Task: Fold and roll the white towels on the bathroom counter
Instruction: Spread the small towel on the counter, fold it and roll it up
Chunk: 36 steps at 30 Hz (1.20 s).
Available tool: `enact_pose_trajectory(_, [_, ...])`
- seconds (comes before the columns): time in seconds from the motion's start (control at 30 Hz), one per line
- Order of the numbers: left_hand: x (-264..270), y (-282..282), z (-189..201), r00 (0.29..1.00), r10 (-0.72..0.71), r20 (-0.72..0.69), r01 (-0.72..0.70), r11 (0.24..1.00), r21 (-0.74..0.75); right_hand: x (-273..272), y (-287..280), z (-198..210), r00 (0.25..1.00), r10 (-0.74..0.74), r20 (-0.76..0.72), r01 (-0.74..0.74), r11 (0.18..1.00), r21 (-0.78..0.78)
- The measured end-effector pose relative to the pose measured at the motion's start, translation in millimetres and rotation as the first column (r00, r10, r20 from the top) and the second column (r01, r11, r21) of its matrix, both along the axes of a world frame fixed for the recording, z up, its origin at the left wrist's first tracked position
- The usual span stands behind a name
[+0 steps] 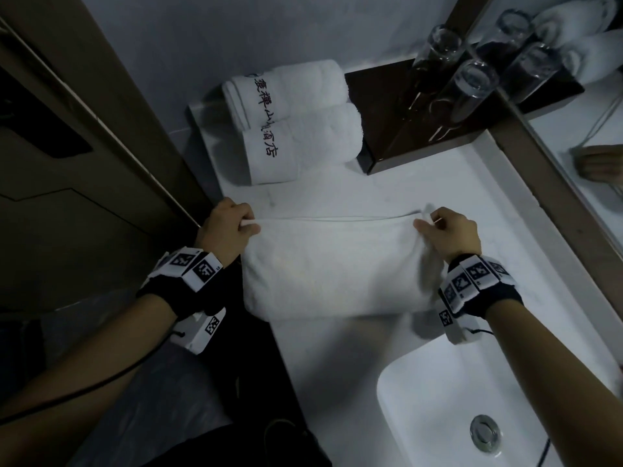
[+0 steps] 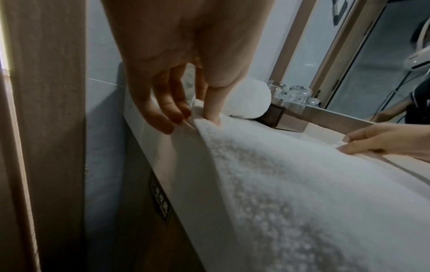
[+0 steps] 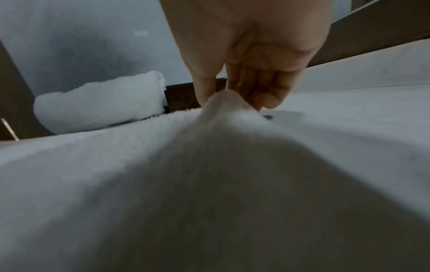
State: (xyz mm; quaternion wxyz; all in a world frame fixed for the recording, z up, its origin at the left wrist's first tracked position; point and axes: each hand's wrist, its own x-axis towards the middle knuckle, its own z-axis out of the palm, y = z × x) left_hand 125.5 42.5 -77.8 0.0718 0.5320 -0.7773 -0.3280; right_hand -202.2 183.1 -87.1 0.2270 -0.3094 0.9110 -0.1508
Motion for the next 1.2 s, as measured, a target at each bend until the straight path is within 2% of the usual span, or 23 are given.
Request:
enact_pose_trajectory(0.07, [-1.6, 2.1, -1.2, 0.998, 0.056, 0.001, -0.056, 0.997, 0.048, 5.0, -3.0, 3.6, 0.998, 0.009, -0.069, -0.009, 1.0, -0.001])
enact_pose_trajectory(0.17, [-0.2, 4.6, -1.1, 0.996, 0.07, 0.053, -0.076, 0.988, 0.133, 12.9, -8.1, 7.4, 0.979, 0.182, -0.093, -0.189, 0.98, -0.069])
enact_pose_trajectory(0.23, [1.6, 6.3, 0.1, 0.992, 0.032, 0.119, -0.05, 0.987, 0.156, 20.3, -9.3, 7.7, 0.95, 0.3, -0.083, -0.3, 0.954, 0.022])
enact_pose_trajectory(0.3, [2.1, 8.1, 4.5, 0.992, 0.022, 0.124, -0.044, 0.984, 0.173, 24.5, -8.0, 7.4, 0.951, 0.305, -0.05, -0.301, 0.951, 0.069])
enact_pose_trajectory(0.5, [-3.7, 1.0, 36.3, 0.976, -0.195, 0.093, 0.177, 0.969, 0.174, 24.0, 8.5, 16.1, 0.932, 0.359, 0.045, -0.361, 0.916, 0.176])
enact_pose_trajectory(0.63, [-32.5, -16.2, 63.4, 0.947, -0.301, 0.114, 0.301, 0.953, 0.02, 21.6, 34.7, 22.8, 0.962, 0.213, 0.169, -0.239, 0.959, 0.152])
enact_pose_trajectory(0.7, [-57.6, -24.2, 75.4, 0.935, -0.341, 0.097, 0.349, 0.933, -0.091, 21.2, 49.9, 23.4, 0.965, 0.145, 0.218, -0.165, 0.983, 0.076])
enact_pose_trajectory(0.77, [-80.4, -26.2, 81.8, 0.934, -0.351, 0.07, 0.358, 0.905, -0.231, 25.7, 64.1, 22.7, 0.94, 0.033, 0.341, -0.02, 0.999, -0.042])
enact_pose_trajectory(0.83, [-95.0, -18.2, 79.2, 0.944, -0.329, 0.008, 0.317, 0.903, -0.289, 32.7, 76.4, 17.0, 0.895, -0.084, 0.438, 0.131, 0.988, -0.077])
enact_pose_trajectory(0.93, [-102.1, 16.8, 57.7, 0.941, -0.337, 0.022, 0.333, 0.917, -0.22, 43.5, 89.6, 5.5, 0.813, -0.213, 0.542, 0.303, 0.949, -0.082])
enact_pose_trajectory(1.07, [-85.3, 85.1, 13.9, 0.84, -0.487, 0.24, 0.513, 0.856, -0.061, 51.6, 94.7, 4.5, 0.762, -0.231, 0.605, 0.377, 0.918, -0.125])
enact_pose_trajectory(1.2, [-75.2, 124.7, -12.3, 0.779, -0.518, 0.355, 0.592, 0.793, -0.143, 57.2, 94.1, 12.6, 0.684, -0.22, 0.696, 0.405, 0.908, -0.111])
